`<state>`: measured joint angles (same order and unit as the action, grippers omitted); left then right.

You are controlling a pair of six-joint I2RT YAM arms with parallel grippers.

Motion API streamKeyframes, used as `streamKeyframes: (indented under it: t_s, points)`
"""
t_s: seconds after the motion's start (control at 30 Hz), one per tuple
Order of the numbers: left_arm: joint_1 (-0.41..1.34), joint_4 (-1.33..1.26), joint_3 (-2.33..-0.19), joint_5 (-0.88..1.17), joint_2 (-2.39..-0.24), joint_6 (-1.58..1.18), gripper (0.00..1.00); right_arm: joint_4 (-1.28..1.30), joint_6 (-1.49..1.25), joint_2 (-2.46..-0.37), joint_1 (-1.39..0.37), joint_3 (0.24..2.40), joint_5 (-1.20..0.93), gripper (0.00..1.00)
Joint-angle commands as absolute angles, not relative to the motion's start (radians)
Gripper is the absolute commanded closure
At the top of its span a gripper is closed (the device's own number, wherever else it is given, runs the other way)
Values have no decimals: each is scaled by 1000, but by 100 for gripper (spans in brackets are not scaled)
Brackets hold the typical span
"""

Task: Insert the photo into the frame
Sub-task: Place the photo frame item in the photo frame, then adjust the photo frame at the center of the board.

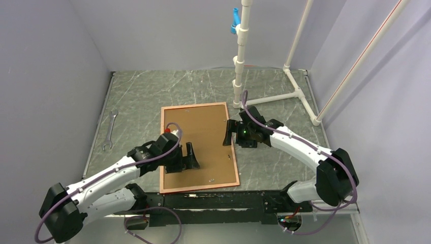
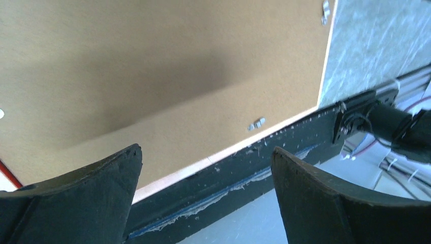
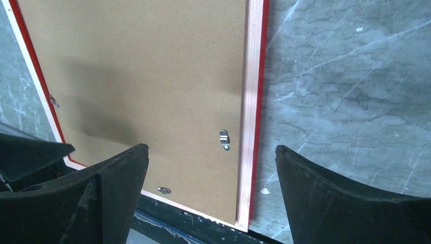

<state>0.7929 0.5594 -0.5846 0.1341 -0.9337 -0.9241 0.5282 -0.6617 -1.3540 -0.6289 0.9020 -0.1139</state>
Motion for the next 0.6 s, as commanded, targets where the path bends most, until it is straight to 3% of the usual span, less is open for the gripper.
streamKeyframes:
  t_s: [0.0,0.27,0.57]
  points:
    - [681,528,-623,186,-949,-875,0,497,-669,-1355,-623,929,-113,4]
    - [387,671,-639,155,-823,-767,1,422,-694,-1426,-623,942,-179,16]
    - [170,712,-575,180,-904,-647,1,413,-688,-1560,-626,1009,-153,23]
